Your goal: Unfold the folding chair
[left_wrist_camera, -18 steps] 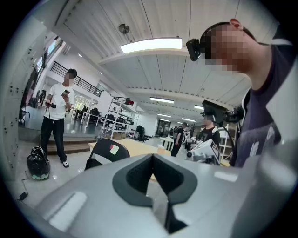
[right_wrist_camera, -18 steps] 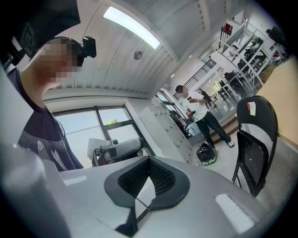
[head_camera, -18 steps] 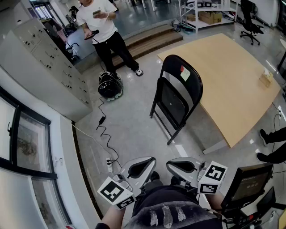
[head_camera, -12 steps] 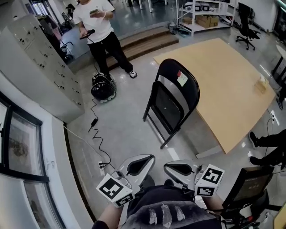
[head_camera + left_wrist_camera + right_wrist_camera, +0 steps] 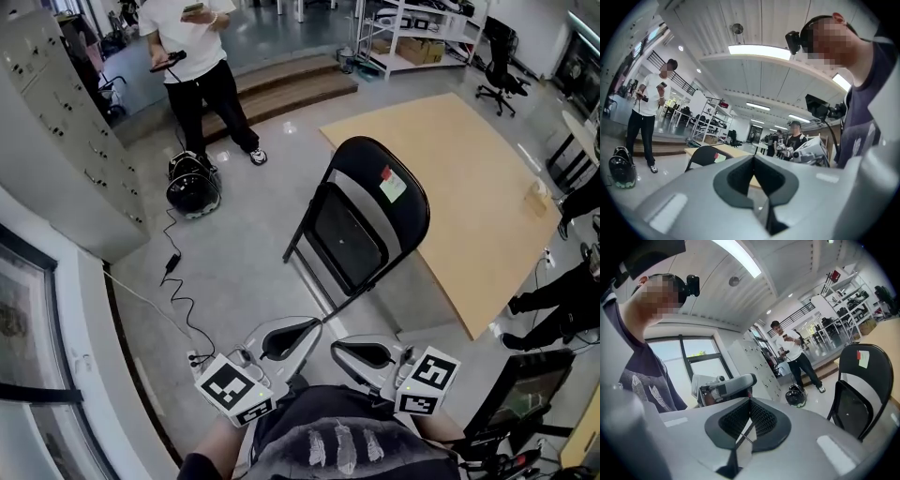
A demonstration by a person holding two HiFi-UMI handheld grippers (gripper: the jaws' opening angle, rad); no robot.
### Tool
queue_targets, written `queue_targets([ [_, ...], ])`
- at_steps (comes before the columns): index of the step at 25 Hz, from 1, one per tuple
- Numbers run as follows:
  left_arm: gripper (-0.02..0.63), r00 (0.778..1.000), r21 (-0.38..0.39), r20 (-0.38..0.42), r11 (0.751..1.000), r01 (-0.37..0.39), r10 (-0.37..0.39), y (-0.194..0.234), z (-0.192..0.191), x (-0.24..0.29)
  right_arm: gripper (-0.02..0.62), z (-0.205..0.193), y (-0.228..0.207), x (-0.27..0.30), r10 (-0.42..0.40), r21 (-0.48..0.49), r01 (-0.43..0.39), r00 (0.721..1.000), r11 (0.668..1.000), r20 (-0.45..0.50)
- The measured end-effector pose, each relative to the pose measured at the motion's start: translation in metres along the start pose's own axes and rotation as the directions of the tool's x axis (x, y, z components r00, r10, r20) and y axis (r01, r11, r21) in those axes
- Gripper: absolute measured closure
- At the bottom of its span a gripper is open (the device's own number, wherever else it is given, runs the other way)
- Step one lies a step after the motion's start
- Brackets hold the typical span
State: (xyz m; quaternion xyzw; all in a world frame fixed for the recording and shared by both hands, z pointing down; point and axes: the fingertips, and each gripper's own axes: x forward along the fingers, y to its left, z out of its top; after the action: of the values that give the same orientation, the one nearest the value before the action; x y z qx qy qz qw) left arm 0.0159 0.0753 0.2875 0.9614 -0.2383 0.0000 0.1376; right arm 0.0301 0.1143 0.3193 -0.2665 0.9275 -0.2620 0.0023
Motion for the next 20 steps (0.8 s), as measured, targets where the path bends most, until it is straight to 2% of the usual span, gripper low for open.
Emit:
queue_targets([
  [5, 0.603, 1.000, -0.012, 0.002, 1.000, 0.028, -0.028, 0.044, 0.008, -0.015, 0.595, 0.005, -0.012, 0.045, -0.050, 0.015, 0.051, 0.998, 0.999, -0.039],
  [11, 0.603, 0.998, -0.037, 0.006, 0.998, 0.056, -0.056, 0.083, 0.006, -0.032, 0.595, 0.006, -0.016, 0.086, -0.082, -0.011, 0.082, 0.993, 0.997, -0.086],
  [15, 0.603, 0.998, -0.055, 0.015, 0.996, 0.069, -0.069, 0.098, 0.001, -0.030, 0.595, 0.006, -0.026, 0.095, -0.129, -0.042, 0.125, 0.985, 0.991, -0.119],
  [20, 0.603, 0.997, -0.078, 0.004, 0.994, 0.077, -0.077, 0.105, -0.005, -0.017, 0.595, 0.016, -0.057, 0.083, -0.215, -0.077, 0.207, 0.971, 0.975, -0.109],
])
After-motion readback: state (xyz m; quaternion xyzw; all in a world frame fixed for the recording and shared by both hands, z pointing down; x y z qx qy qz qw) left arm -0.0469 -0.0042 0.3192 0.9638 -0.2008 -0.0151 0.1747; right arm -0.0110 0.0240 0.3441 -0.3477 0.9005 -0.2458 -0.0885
